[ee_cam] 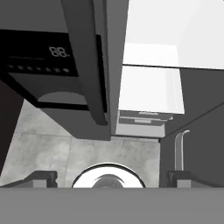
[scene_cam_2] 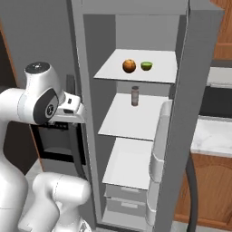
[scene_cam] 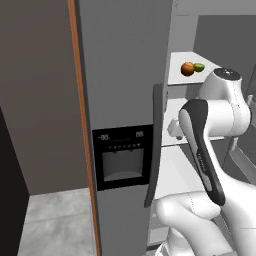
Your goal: Pick the orange and kiwi from the fridge and place them on the plate next to the blender to make a fruit smoothie.
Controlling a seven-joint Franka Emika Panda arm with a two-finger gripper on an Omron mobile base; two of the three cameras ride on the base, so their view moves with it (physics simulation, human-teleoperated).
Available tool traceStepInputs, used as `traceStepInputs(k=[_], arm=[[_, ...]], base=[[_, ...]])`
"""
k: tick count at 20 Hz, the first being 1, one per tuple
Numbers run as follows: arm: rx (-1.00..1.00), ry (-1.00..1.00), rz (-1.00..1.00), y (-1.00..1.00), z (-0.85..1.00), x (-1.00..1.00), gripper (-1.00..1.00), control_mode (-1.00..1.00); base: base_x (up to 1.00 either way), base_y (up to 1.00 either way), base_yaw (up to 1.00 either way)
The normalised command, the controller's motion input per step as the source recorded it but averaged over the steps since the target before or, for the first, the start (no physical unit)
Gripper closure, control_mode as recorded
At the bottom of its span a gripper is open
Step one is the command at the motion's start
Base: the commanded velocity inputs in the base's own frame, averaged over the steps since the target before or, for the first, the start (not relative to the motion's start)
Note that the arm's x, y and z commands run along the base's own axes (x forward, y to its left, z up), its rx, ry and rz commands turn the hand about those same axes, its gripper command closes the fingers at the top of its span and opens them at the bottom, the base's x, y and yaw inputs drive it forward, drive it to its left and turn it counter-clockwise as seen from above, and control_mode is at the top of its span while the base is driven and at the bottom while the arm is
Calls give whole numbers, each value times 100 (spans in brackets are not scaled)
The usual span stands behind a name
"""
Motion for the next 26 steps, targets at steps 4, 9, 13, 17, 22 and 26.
traceStepInputs(k=[4,9,13,17,22,26], arm=[[0,0,0,0,0,0,-100,100],[0,0,0,0,0,0,-100,100],[0,0,0,0,0,0,-100,100],[0,0,0,0,0,0,-100,100],[0,-6,0,-1,1,8,-100,-100],[1,-20,0,-16,9,3,-100,-100]], base=[[0,-53,0],[0,-43,0],[2,-27,0],[11,-5,0],[9,0,0],[0,0,0]])
